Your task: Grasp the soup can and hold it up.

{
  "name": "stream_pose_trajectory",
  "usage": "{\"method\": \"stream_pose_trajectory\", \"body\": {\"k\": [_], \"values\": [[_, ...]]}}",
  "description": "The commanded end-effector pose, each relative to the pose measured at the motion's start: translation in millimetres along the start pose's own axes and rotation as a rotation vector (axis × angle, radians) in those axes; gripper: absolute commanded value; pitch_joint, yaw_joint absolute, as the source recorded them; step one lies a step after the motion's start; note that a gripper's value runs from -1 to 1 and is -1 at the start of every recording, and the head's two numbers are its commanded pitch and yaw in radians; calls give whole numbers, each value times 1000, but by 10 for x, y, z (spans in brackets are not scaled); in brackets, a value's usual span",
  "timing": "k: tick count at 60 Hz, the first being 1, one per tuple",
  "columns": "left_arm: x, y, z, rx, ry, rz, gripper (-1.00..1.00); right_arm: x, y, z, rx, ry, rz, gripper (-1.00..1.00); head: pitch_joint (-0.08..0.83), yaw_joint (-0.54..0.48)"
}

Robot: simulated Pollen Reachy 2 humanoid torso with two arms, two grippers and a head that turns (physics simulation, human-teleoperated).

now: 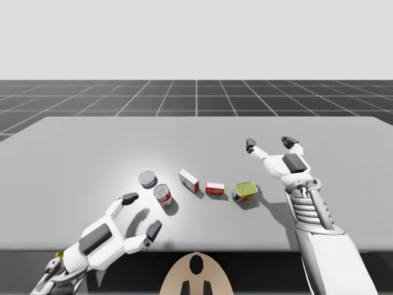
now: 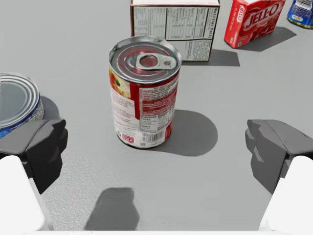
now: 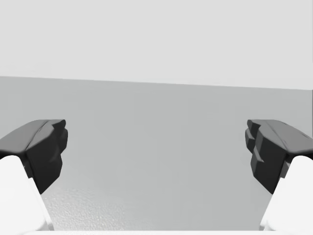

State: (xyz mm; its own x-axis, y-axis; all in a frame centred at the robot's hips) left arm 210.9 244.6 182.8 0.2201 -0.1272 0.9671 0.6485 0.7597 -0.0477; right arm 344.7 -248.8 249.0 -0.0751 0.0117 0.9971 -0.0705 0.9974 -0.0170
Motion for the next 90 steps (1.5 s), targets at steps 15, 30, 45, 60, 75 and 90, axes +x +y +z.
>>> {"method": "stream_pose_trajectory", "body": {"k": [15, 30, 45, 60, 75, 90], "values": [[-2, 21, -640, 42, 57, 92, -1000, 15, -16, -2, 2, -6, -2, -1000, 728, 219], [81, -43, -950, 84, 83, 104, -1000, 31, -24, 6, 3, -12, -7, -1000, 722, 209], [4, -61, -988, 121, 105, 98, 998, 51, -28, 19, 3, -17, -11, -1000, 716, 199], [-13, -59, -981, 132, 116, 86, 1000, 55, -29, 26, 0, -19, -12, -1000, 602, 210], [-53, -69, -994, 141, 135, 71, 1000, 48, -32, 35, -4, -18, -18, -1000, 365, 216], [165, -94, -933, 153, 97, 49, 1000, 29, -31, 12, 4, -10, -19, -1000, 316, 221]]}}
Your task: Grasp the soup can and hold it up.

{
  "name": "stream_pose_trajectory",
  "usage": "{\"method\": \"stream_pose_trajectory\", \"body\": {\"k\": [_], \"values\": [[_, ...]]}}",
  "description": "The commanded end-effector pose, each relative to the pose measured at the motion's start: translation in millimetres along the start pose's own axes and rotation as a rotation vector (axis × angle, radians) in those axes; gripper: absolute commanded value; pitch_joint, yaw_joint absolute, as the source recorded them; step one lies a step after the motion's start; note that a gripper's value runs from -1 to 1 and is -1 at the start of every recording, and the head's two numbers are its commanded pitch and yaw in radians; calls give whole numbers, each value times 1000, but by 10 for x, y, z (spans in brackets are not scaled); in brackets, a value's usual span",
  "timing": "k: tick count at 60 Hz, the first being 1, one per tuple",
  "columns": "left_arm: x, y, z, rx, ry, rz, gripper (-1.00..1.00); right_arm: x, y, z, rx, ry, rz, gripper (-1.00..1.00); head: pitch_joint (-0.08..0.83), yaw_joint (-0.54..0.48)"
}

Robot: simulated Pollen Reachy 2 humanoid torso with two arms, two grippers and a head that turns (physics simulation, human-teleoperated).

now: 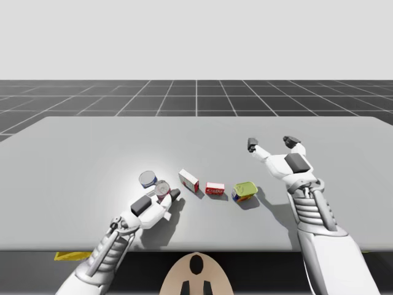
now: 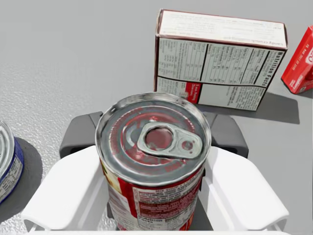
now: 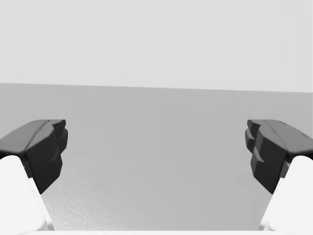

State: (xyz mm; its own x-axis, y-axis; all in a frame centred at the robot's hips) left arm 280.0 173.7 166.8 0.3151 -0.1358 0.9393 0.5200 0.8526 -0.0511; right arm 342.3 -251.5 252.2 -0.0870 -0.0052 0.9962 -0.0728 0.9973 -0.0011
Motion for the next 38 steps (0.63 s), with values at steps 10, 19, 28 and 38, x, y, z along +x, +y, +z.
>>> {"method": "stream_pose_trajectory", "body": {"k": [10, 19, 28, 38], "values": [[470, 37, 172, 40, -42, -51, 1000, -4, 1, -11, 7, 7, -1, -1000, 310, 227], [877, 125, 293, 87, -112, -92, 1000, -6, 4, -7, 9, 3, 1, -1000, 302, 226], [1338, 146, 493, 150, -204, -165, 1000, -11, 1, -14, 14, 4, 10, -1000, 298, 228], [1943, 39, 785, 211, -351, -277, 1000, -19, -1, -14, 30, -1, 21, -1000, 294, 228]]}}
